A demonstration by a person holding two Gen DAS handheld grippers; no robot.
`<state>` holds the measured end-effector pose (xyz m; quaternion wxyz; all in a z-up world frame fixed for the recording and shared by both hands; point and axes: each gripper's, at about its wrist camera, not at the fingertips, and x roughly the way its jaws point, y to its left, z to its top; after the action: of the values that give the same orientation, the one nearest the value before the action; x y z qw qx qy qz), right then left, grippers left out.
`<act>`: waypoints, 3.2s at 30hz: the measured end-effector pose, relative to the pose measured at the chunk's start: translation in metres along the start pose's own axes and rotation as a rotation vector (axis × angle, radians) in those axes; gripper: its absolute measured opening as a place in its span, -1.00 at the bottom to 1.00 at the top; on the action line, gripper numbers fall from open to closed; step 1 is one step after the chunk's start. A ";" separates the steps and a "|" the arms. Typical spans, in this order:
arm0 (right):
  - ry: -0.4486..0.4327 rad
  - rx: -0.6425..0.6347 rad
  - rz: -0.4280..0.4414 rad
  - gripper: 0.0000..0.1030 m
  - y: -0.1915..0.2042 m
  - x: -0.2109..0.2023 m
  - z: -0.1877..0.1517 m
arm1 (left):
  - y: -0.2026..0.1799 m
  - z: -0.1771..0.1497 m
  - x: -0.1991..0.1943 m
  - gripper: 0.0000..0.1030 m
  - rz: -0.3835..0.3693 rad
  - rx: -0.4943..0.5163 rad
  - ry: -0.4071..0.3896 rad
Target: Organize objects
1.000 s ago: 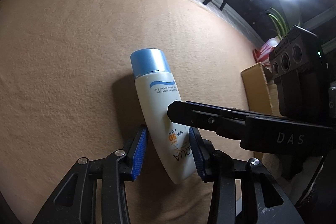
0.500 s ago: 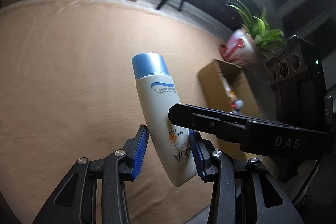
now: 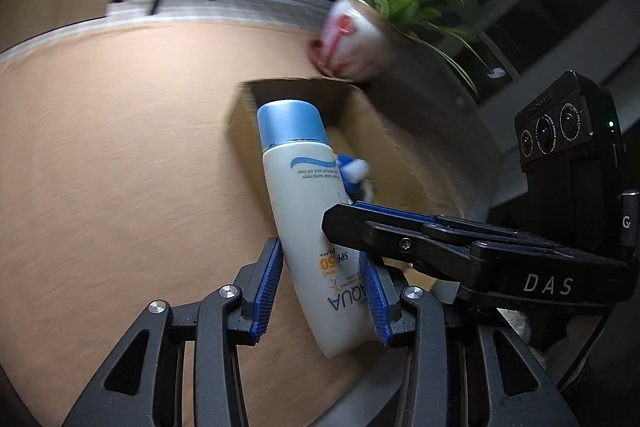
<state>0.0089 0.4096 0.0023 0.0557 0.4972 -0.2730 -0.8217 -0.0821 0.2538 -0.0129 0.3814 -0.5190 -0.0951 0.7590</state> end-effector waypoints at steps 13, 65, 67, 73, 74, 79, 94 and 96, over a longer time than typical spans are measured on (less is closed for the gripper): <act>-0.086 0.090 -0.122 -0.42 -0.070 -0.045 0.003 | -0.073 0.018 0.073 -0.13 -0.008 0.173 0.080; -0.113 -0.323 -0.209 -0.01 0.125 0.037 -0.045 | 0.103 -0.083 -0.156 0.86 0.624 -0.163 -0.187; -0.107 -0.327 -0.204 -0.02 0.131 0.040 -0.047 | 0.107 -0.089 -0.162 0.86 0.639 -0.171 -0.188; -0.105 -0.333 -0.179 -0.01 0.147 0.047 -0.054 | 0.122 -0.102 -0.181 0.86 0.671 -0.203 -0.192; -0.107 -0.340 -0.178 -0.01 0.151 0.048 -0.055 | 0.124 -0.104 -0.184 0.86 0.675 -0.206 -0.193; -0.125 -0.368 -0.180 -0.01 0.165 0.050 -0.060 | 0.130 -0.107 -0.193 0.86 0.684 -0.208 -0.195; -0.140 -0.375 -0.199 -0.01 0.176 0.056 -0.059 | 0.138 -0.102 -0.203 0.87 0.694 -0.197 -0.205; -0.138 -0.376 -0.203 -0.01 0.177 0.058 -0.058 | 0.139 -0.101 -0.204 0.87 0.700 -0.198 -0.209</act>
<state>-0.0032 0.2158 0.0252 0.0454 0.4457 -0.0669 -0.8915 -0.0273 -0.0058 0.0130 0.0353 -0.4744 -0.0234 0.8793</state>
